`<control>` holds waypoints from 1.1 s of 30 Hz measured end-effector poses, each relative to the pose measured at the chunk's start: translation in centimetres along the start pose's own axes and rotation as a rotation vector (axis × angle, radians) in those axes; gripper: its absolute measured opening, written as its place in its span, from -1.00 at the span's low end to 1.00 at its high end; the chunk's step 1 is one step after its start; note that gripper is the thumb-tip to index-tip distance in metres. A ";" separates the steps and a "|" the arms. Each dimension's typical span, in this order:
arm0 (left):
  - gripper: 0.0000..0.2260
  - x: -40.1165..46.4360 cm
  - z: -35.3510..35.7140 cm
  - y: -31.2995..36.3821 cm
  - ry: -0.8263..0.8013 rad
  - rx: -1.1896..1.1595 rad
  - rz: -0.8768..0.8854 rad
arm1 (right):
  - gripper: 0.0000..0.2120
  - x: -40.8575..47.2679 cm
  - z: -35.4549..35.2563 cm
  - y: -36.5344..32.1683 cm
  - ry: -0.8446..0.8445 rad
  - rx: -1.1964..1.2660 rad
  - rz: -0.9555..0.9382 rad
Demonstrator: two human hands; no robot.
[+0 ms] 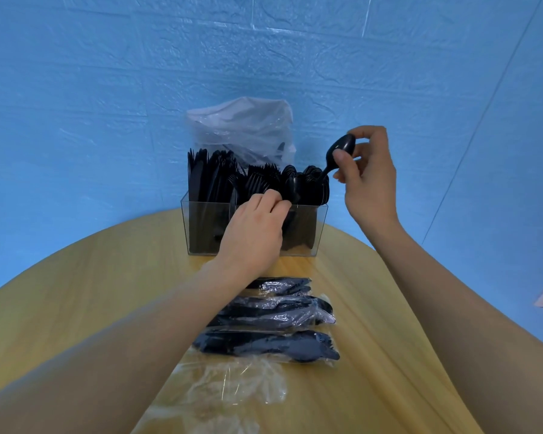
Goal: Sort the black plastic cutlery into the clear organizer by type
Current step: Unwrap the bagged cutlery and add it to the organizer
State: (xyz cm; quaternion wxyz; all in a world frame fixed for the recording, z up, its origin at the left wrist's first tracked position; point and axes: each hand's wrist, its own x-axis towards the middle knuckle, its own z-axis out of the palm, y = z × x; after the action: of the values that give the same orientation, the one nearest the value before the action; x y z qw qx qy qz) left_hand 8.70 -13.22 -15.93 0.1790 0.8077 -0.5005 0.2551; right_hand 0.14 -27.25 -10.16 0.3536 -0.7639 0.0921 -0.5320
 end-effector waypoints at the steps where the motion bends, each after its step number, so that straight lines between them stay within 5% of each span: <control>1: -0.62 0.1 0.0 0.0 -0.004 -0.007 -0.006 | -0.88 -0.2 0.4 0.5 -0.026 -0.031 0.000; 13: -0.61 0.1 -0.1 0.0 -0.014 -0.060 -0.032 | -0.81 -2.3 1.9 2.8 -0.127 -0.533 -0.151; 19: -0.56 -1.1 -1.1 -0.2 -0.055 -0.078 -0.003 | -0.68 -4.2 2.2 1.4 -0.126 -0.448 -0.020; 33: -0.74 -10.2 -5.6 -2.2 -0.107 -0.284 -0.188 | -0.92 -12.5 4.0 -5.8 -0.375 -0.278 0.242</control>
State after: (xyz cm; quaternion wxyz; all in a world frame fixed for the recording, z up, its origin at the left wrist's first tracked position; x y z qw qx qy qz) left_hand 5.63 -1.94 -17.54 0.2878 0.8300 -0.4624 0.1205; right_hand -2.95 -14.77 -16.50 0.3175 -0.8737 0.1879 -0.3170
